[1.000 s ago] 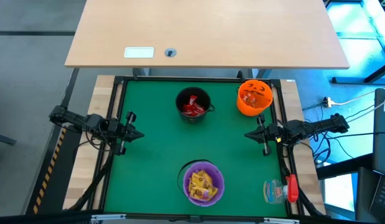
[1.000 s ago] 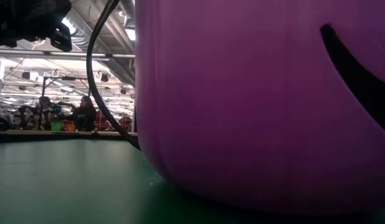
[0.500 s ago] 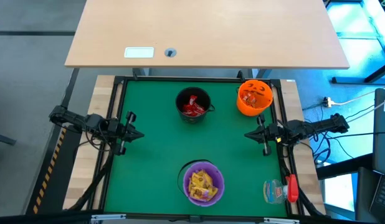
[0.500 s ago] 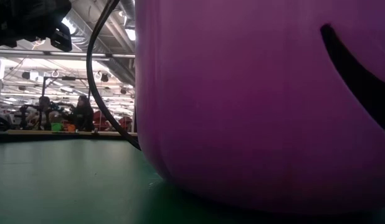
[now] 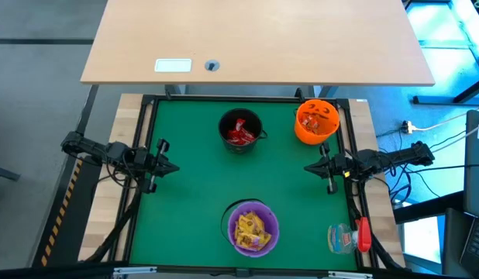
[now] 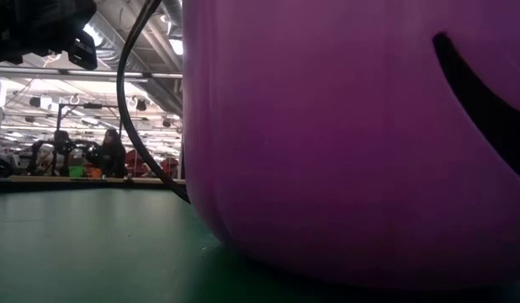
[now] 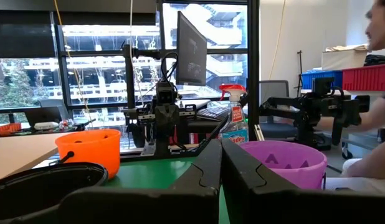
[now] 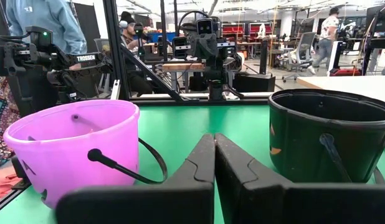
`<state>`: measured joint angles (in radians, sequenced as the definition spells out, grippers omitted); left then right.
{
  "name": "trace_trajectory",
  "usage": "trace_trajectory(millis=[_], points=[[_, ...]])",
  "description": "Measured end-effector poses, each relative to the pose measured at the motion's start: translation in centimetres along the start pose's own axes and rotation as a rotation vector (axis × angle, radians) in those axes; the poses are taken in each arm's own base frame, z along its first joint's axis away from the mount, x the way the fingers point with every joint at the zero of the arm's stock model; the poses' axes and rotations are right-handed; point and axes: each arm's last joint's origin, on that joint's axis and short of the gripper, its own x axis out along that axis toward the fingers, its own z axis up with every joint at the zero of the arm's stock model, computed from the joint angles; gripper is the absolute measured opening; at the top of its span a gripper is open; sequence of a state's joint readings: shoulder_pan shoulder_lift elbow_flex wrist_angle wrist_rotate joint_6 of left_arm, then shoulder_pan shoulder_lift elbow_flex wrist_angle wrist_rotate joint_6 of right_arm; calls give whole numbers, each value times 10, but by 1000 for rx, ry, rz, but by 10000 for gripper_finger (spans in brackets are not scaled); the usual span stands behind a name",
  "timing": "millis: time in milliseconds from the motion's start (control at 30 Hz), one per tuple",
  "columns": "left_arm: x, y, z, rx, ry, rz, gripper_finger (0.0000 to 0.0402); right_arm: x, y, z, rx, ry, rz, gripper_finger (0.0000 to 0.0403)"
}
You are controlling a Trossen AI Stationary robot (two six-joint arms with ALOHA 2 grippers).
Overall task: Sort candy
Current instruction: Return to Home Position
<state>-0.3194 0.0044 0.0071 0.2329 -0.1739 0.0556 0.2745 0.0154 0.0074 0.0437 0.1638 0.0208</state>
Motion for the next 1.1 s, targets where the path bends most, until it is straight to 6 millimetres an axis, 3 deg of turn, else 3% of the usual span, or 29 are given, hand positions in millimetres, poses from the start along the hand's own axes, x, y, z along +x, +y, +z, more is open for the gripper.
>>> trace_trajectory(millis=[1100], points=[[0,0,0,0,0,0,0,0,4,0,2,-2,57,1]])
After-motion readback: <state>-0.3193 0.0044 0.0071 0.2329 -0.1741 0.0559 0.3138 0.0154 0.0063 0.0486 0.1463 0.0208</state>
